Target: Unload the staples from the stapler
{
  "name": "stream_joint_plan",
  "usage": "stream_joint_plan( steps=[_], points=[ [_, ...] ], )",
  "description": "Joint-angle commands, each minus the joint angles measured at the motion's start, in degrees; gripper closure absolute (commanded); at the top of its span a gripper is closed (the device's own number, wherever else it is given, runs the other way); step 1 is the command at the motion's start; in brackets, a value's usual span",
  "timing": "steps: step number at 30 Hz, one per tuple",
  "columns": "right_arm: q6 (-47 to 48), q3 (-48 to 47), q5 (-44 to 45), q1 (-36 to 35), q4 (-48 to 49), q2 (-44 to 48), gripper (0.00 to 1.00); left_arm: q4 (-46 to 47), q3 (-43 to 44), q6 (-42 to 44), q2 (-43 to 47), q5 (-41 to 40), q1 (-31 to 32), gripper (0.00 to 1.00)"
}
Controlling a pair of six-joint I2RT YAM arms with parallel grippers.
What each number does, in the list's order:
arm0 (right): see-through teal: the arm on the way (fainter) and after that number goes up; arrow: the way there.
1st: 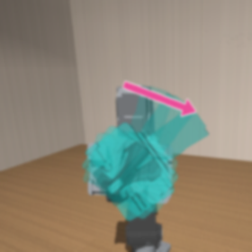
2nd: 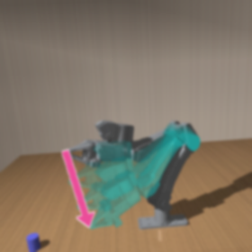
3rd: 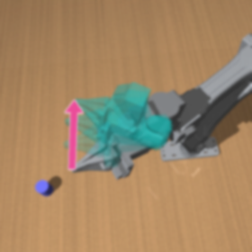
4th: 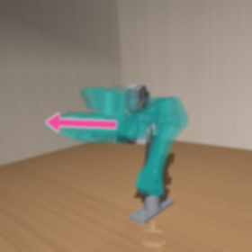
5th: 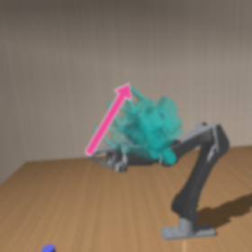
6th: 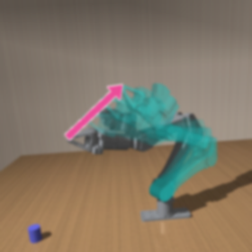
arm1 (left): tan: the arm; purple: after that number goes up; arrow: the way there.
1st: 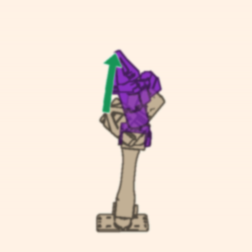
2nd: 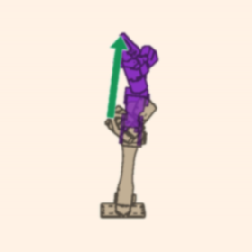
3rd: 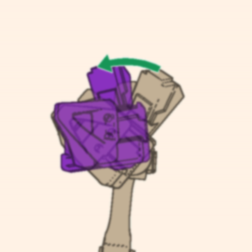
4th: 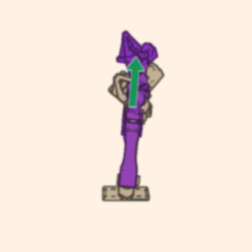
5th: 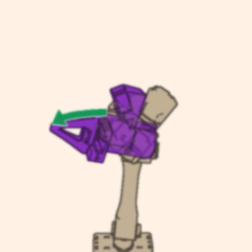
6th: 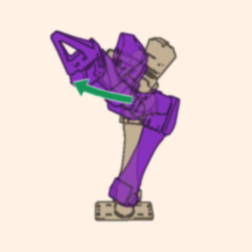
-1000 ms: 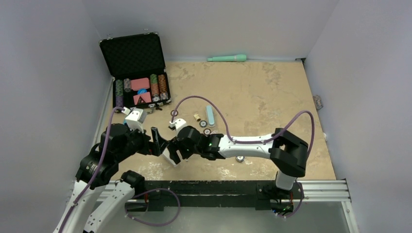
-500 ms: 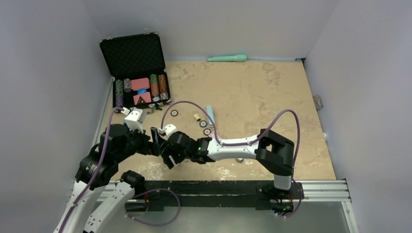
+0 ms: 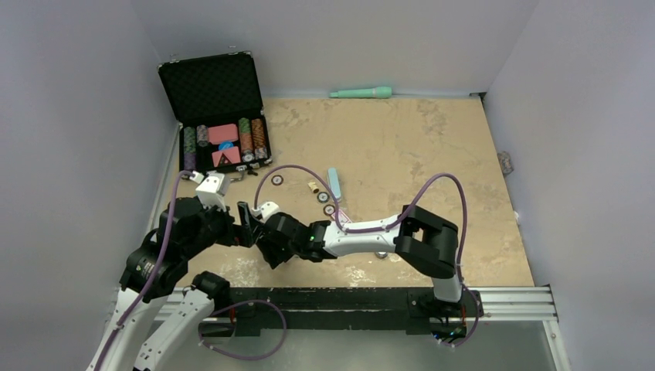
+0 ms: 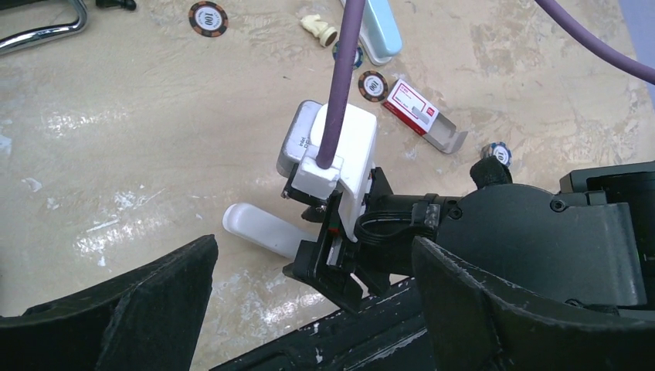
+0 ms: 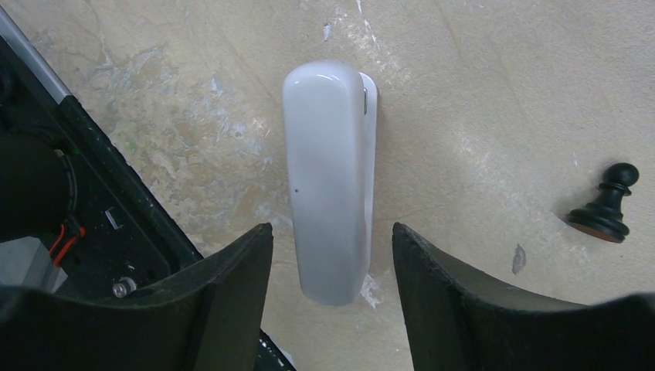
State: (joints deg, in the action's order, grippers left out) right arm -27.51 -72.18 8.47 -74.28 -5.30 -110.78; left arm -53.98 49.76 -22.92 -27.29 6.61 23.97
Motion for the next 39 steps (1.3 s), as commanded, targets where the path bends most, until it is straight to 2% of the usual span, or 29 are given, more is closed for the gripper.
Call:
stream_joint_plan(
  steps=[1, 20, 29, 32, 36, 39],
  points=[
    [-0.92, -3.02, 0.99, -0.85, 0.05, -1.47, 0.41, 2.46, 0.17, 0.42, 0.57, 1.31, -0.30, 0.00],
    [-4.30, -5.59, 8.00, -1.93, -7.08, -5.06, 0.46, 0.92, 0.80, -0.77, 1.71, -3.88, -0.94, 0.00],
    [-4.73, -7.36, 9.11, -3.05, -9.04, -6.68, 0.58, 0.86, 0.87, -0.90, 1.77, -4.06, -0.99, 0.00],
    [-4.84, -7.24, 9.11, -3.24, -9.03, -6.86, 0.68, 0.88, 0.82, -0.90, 1.79, -4.06, -1.01, 0.00],
    [-5.09, -7.27, 8.86, -3.38, -8.86, -6.85, 0.98, 0.86, 0.81, -0.90, 1.80, -3.98, -0.94, 0.00],
    [-5.27, -7.23, 8.67, -3.49, -8.61, -6.82, 1.00, 0.85, 0.78, -0.90, 1.84, -3.89, -0.94, 0.00]
  ],
)
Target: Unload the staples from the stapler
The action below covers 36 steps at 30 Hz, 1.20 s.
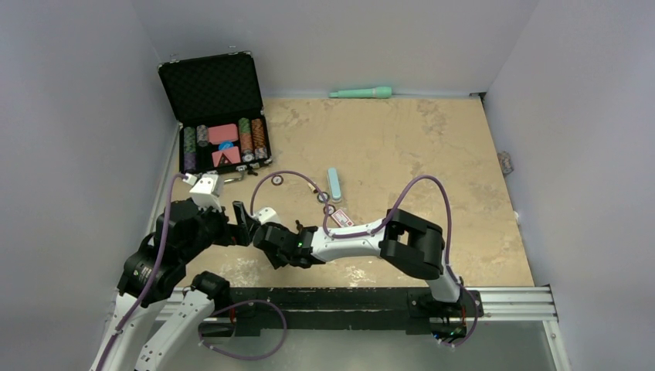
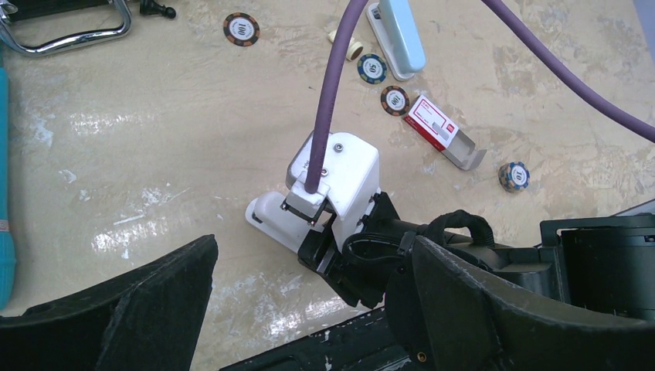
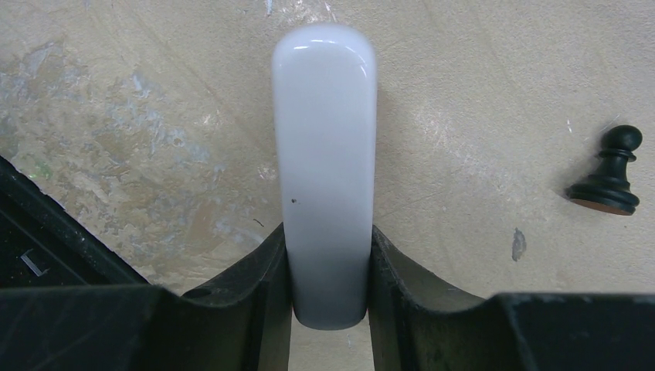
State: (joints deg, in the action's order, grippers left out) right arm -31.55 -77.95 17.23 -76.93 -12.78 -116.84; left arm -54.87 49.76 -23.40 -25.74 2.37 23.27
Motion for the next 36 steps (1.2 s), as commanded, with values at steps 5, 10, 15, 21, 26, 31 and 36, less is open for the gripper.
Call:
stream_joint_plan(
  steps=[5, 10, 15, 21, 26, 31, 36],
  points=[
    [-1.74, -0.20, -0.88, -0.87, 0.09, 1.43, 1.00, 1.73, 0.80, -0.42, 0.16, 0.35, -0.25, 0.00],
    [-2.48, 2.43, -2.88, -0.87, 2.97, 5.89, 1.00, 1.75, 0.78, -0.42, 0.16, 0.35, -0.24, 0.00],
    [-3.86, 5.21, -3.95, -0.91, 4.78, 8.87, 1.00, 1.73, 0.83, -0.42, 0.08, 0.48, -0.28, 0.00],
    [-5.70, 9.39, -4.97, -0.89, 7.55, 11.92, 1.00, 1.78, 0.72, -0.42, 0.00, 0.61, -0.24, 0.00],
    [-7.75, 13.15, -6.13, -0.88, 10.49, 14.40, 1.00, 1.86, 0.69, -0.44, -0.03, 0.87, -0.23, 0.00],
    [-10.44, 18.19, -6.17, -0.87, 14.59, 18.73, 1.00, 2.00, 0.60, -0.34, -0.23, 1.36, -0.24, 0.00],
    [-13.98, 23.77, -6.19, -0.94, 18.48, 22.54, 1.00, 2.04, 0.52, -0.33, -0.28, 1.58, -0.24, 0.01]
  ],
)
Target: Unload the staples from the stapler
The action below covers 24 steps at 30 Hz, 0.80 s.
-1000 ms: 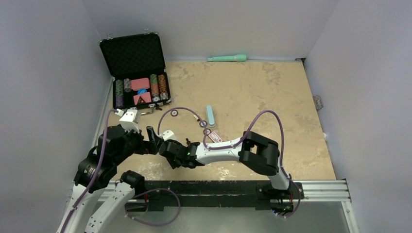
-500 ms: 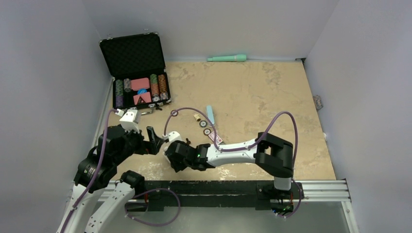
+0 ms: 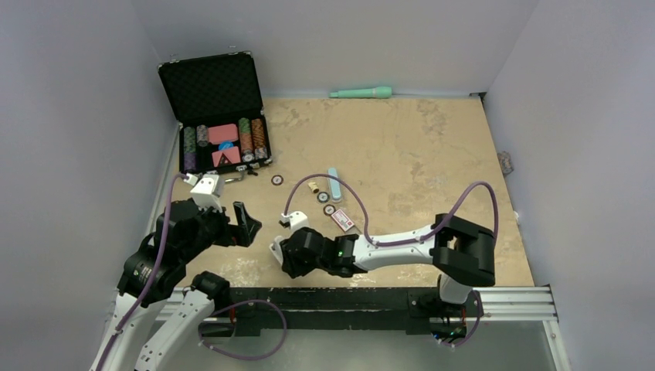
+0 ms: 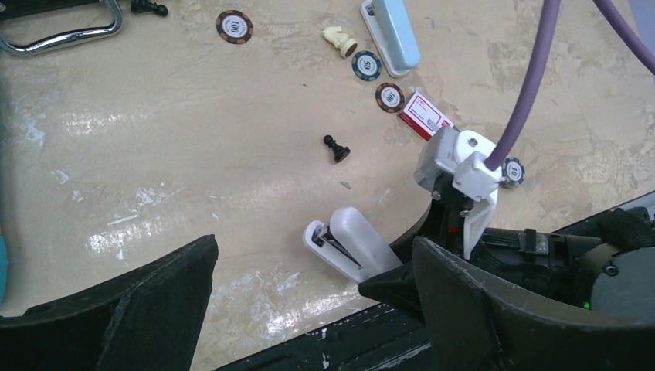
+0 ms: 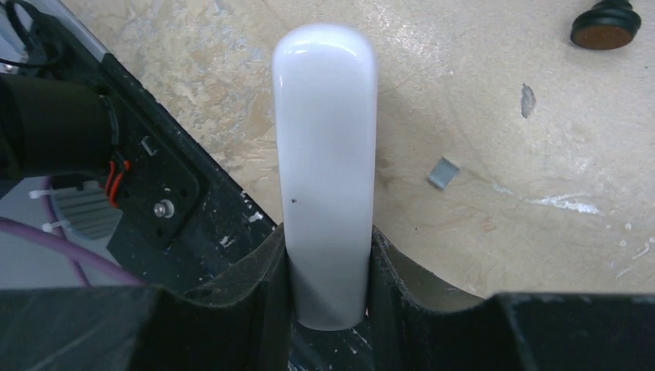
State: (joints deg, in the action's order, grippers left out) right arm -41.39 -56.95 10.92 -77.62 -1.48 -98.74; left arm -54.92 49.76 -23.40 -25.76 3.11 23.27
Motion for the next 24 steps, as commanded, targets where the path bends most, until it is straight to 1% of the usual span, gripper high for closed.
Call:
stream_joint_plan(
  steps=[1, 6, 9, 13, 19, 24],
  points=[
    [-5.04, 3.97, 0.05, -0.25, 8.26, 5.59, 1.00, 2.03, 0.52, -0.33, -0.26, 0.92, -0.24, 0.01],
    [-8.98, 11.87, -0.39, -0.26, 15.38, 11.59, 1.00, 2.07, 0.52, -0.34, -0.26, 1.10, -0.24, 0.01],
    [-11.50, 15.53, 0.90, -0.25, 17.53, 15.33, 1.00, 2.13, 0.50, -0.33, -0.43, 1.23, -0.24, 0.01],
    [-13.76, 18.60, 1.49, -0.25, 19.87, 18.95, 1.00, 2.16, 0.43, -0.25, -0.76, 1.45, -0.24, 0.01],
    [-16.88, 24.41, 1.50, -0.24, 25.94, 25.56, 1.00, 2.24, 0.44, -0.23, -0.63, 1.63, -0.24, 0.02],
    [-17.15, 24.99, 0.95, -0.25, 27.00, 27.32, 1.00, 2.36, 0.26, -0.11, -0.85, 2.34, -0.24, 0.02]
  ],
)
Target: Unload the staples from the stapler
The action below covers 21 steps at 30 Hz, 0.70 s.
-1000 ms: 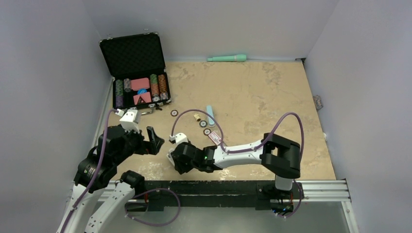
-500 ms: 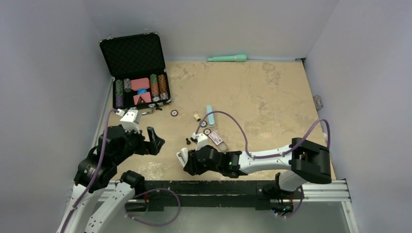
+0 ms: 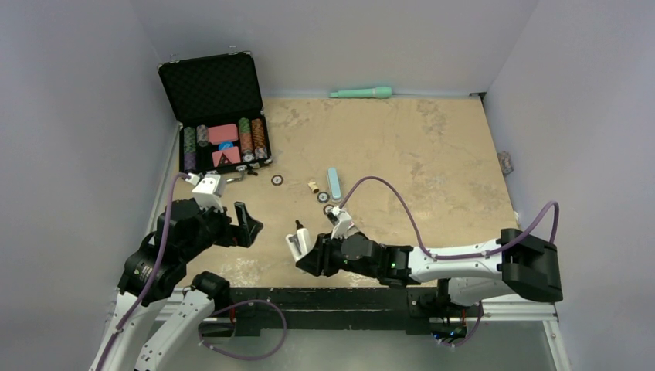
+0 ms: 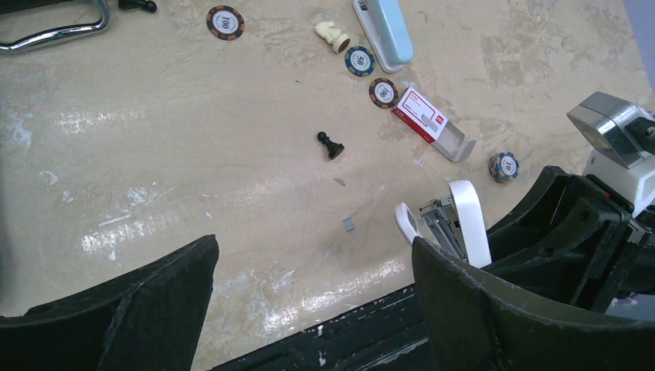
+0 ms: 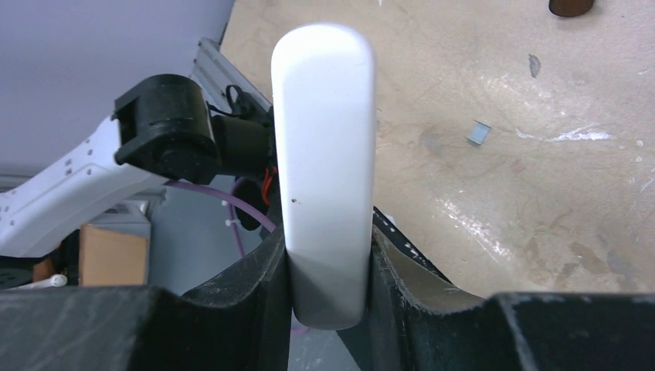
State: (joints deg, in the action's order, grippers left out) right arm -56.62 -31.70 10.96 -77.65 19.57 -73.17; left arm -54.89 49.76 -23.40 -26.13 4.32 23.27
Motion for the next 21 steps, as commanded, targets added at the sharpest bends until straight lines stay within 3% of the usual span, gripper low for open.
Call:
stream_joint_plan(
  steps=[1, 13, 21],
  points=[
    [-1.51, -0.31, 0.31, -0.22, 6.32, 1.84, 1.00, 2.38, 0.25, -0.07, -0.64, 1.43, -0.24, 0.02],
    [-1.84, 3.18, -1.47, -0.22, 15.85, 6.78, 1.00, 3.40, 0.13, 0.51, -1.22, 5.17, -0.24, 0.02],
    [-1.09, 0.66, -3.46, -0.22, 16.00, 8.06, 1.00, 4.78, 3.29, -2.49, -0.33, 15.28, -0.24, 0.00]
  ],
)
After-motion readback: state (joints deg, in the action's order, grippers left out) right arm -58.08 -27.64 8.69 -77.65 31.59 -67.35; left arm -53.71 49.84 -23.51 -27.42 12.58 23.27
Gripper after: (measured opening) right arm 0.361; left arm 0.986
